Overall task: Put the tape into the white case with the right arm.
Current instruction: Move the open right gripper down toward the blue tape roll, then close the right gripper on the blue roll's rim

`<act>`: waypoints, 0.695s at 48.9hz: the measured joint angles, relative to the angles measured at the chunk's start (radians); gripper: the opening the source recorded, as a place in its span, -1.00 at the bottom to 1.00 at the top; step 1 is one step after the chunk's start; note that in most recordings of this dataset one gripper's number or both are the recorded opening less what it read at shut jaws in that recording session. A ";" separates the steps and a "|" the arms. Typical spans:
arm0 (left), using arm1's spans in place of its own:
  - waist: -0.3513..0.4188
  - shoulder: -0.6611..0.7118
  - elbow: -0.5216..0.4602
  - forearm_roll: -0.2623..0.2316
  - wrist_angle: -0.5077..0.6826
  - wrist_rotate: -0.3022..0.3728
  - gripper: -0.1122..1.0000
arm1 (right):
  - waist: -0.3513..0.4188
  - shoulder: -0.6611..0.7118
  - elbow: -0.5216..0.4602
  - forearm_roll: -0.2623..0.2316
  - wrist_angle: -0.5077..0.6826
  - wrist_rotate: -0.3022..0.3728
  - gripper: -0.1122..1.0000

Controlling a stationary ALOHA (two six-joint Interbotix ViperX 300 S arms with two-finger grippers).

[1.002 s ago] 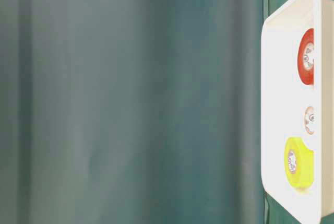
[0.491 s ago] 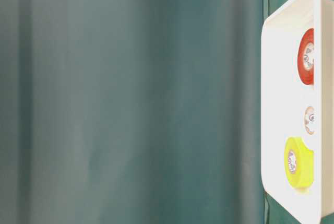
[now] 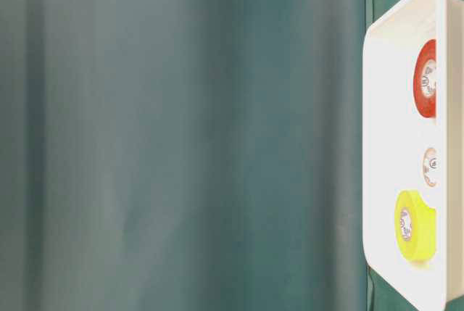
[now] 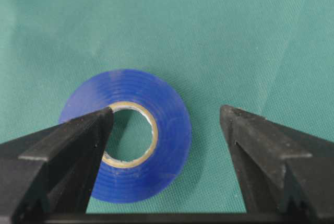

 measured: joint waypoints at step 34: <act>0.000 0.000 0.000 0.000 0.000 0.000 -0.79 | 0.000 0.069 -0.060 0.000 0.123 -0.003 -0.40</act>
